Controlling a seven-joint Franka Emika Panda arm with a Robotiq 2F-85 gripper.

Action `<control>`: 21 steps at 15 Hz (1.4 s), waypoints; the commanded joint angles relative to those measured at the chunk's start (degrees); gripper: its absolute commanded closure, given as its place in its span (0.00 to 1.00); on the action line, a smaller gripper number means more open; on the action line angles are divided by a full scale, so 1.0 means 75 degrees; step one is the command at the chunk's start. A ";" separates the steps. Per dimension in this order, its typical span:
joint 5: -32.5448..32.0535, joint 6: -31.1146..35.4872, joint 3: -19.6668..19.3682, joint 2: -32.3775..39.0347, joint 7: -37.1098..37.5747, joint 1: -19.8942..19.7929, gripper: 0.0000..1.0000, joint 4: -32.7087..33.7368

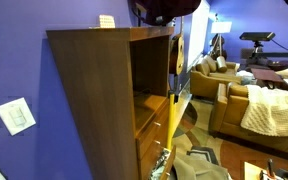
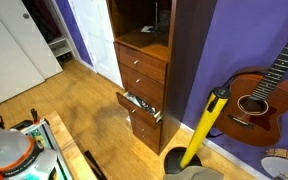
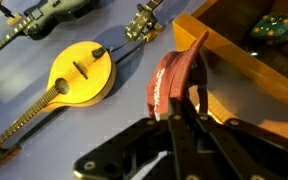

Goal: Move the hat to the second shelf

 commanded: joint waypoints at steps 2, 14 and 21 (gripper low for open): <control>0.0820 -0.1205 -0.0169 -0.0340 -0.0178 0.0376 0.98 0.0350; 0.3780 -0.4023 -0.0712 -0.0729 -0.1752 0.1240 0.98 0.0169; 0.3901 -0.3321 -0.0816 -0.0870 -0.1923 0.1470 0.98 -0.1153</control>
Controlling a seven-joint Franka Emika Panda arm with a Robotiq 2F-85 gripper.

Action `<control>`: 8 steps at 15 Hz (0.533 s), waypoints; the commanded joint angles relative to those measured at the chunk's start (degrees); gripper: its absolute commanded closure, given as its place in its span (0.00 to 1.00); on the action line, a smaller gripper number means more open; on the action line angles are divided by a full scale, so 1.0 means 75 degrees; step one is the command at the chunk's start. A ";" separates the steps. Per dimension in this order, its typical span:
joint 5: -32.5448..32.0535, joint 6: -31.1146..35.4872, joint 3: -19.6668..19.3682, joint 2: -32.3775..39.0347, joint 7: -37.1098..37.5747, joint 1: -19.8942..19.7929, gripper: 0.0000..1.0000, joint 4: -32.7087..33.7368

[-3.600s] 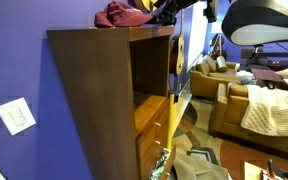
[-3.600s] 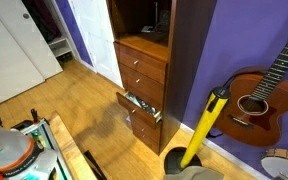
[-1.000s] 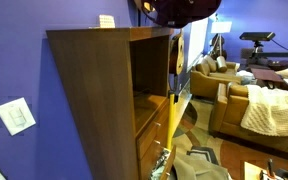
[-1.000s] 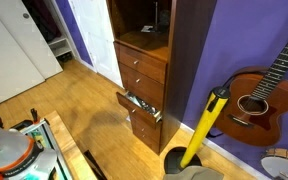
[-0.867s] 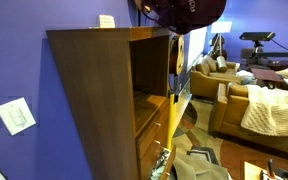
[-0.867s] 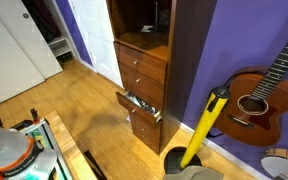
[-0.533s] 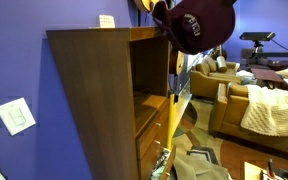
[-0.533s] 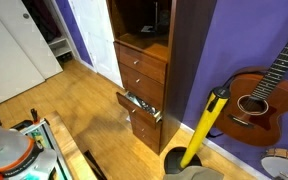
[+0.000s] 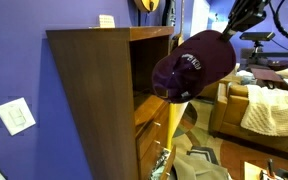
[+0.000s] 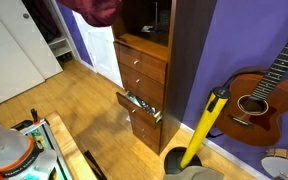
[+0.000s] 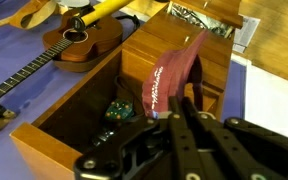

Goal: Move the hat to the second shelf

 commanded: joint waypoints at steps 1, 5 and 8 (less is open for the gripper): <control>-0.0165 0.1039 -0.0117 -0.0279 -0.0237 0.0211 0.98 -0.0969; -0.0179 0.2635 -0.0246 -0.0336 -0.0348 0.0221 0.98 -0.1986; -0.0174 0.3478 -0.0360 -0.0339 -0.0504 0.0167 0.98 -0.2564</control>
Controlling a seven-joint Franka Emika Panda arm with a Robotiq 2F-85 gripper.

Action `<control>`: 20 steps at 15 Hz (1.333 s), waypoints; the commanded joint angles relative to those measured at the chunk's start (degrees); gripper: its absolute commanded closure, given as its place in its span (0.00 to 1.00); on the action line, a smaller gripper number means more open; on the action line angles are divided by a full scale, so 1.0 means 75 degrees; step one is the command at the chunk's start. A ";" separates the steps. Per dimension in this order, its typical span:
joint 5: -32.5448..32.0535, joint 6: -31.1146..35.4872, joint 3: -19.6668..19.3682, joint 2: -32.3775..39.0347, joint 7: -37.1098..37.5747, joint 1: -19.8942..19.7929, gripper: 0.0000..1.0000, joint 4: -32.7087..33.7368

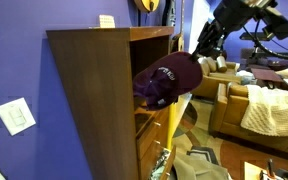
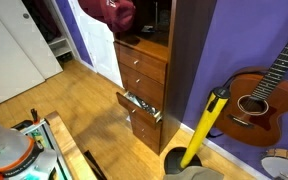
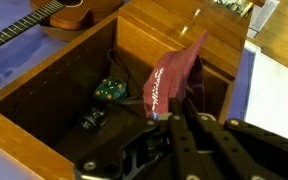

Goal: Move the hat to the second shelf

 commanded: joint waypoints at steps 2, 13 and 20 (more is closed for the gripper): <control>-0.0109 0.1262 -0.0282 -0.0351 -0.0282 0.0053 0.98 -0.1124; -0.0134 0.3455 -0.0454 -0.0290 0.0004 -0.0350 0.93 -0.2372; -0.0128 0.3543 -0.0459 -0.0300 0.0117 -0.0424 0.98 -0.2454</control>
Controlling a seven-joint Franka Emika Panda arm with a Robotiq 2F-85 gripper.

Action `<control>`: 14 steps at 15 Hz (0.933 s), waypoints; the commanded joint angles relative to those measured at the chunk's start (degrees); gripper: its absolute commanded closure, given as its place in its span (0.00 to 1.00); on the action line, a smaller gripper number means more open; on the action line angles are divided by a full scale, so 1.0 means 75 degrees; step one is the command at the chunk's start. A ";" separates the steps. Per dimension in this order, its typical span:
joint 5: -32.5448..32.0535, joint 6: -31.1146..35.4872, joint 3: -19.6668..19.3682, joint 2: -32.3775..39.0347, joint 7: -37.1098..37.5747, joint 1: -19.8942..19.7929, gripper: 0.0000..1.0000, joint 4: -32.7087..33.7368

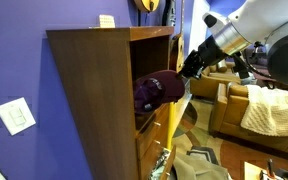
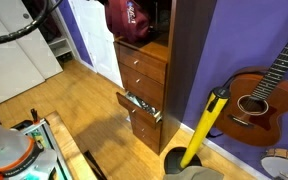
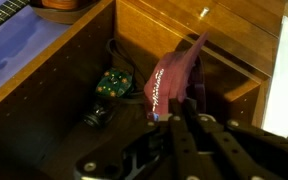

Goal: Move the hat to the second shelf

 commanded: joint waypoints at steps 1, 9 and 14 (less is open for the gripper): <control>-0.0071 0.0045 0.0100 0.0088 0.0009 -0.0171 0.98 0.0010; -0.0617 0.2542 0.0128 0.1040 -0.0146 -0.0396 0.98 -0.0157; -0.0756 0.3505 0.0213 0.1574 -0.0099 -0.0559 0.98 -0.0336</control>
